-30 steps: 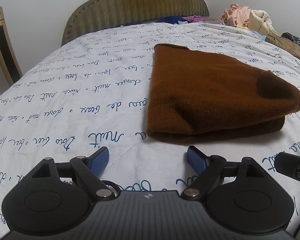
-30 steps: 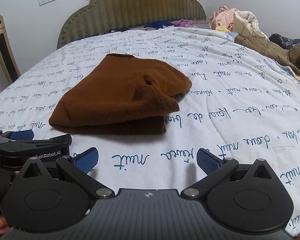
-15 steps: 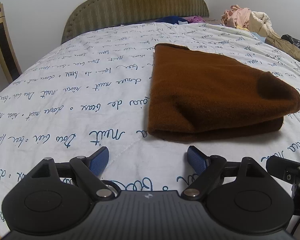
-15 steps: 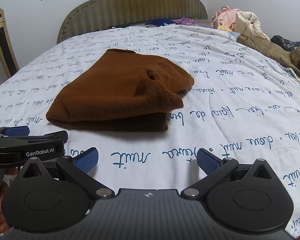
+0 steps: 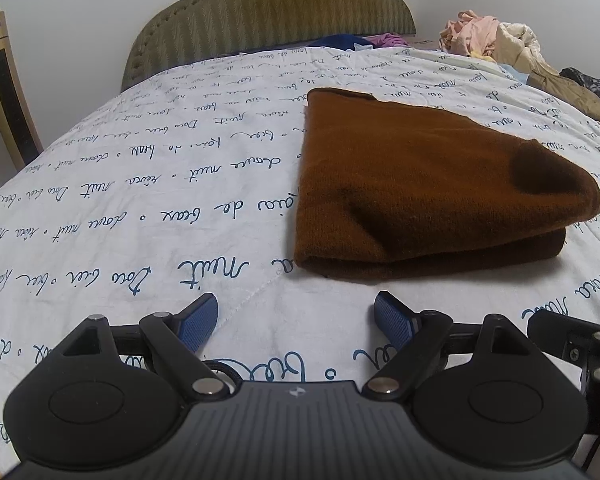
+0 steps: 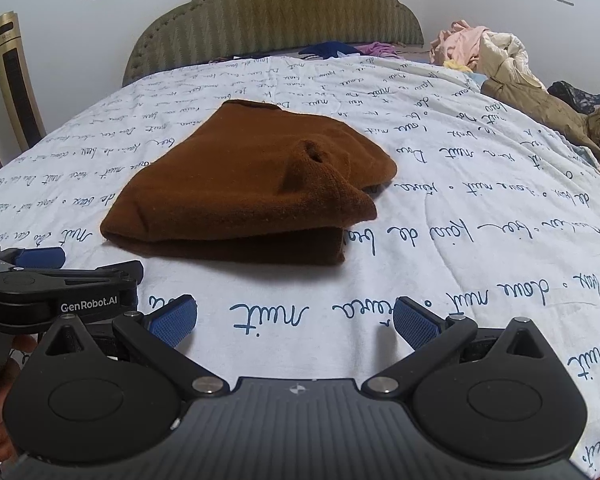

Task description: Fold small clothes

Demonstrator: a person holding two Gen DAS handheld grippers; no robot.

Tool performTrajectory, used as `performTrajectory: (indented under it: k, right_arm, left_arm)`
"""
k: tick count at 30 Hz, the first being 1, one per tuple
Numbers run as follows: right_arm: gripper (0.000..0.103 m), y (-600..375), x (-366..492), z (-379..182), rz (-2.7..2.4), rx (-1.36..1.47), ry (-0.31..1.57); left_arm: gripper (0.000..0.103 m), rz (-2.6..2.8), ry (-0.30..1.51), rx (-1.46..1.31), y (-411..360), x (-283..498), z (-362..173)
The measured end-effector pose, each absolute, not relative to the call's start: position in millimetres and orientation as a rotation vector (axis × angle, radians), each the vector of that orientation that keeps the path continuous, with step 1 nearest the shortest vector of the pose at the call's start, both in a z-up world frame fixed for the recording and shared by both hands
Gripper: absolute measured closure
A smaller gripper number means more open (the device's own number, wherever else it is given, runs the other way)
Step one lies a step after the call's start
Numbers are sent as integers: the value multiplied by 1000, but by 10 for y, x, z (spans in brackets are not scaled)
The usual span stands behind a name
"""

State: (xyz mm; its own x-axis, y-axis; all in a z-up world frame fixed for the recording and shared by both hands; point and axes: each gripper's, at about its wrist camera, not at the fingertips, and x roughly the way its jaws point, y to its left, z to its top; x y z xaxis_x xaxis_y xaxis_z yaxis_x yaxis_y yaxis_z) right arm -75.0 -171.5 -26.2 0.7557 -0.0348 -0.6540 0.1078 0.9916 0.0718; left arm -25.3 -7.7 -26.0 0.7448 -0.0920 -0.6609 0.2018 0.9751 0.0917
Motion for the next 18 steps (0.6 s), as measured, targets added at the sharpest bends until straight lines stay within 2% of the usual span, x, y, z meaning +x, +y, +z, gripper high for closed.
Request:
performTrajectory:
  k: [3,7,12,18]
  right_arm:
    - [0,-1727,-705,-264,-76,116,708]
    - [0,-1739,-588,-296,-76,114,677]
    - [0,-1757,-423,-523,-105,120,704]
    - [0,-1695,-530,-646,-99,69,610]
  left_arm:
    - [17,-165,696,133,-34,-252,-282]
    - [8,-160,670,127,-3,-248,-342]
    - [5,-165,638,123,30,-275,-398]
    - [2,-169,621,104,59,-279,-436]
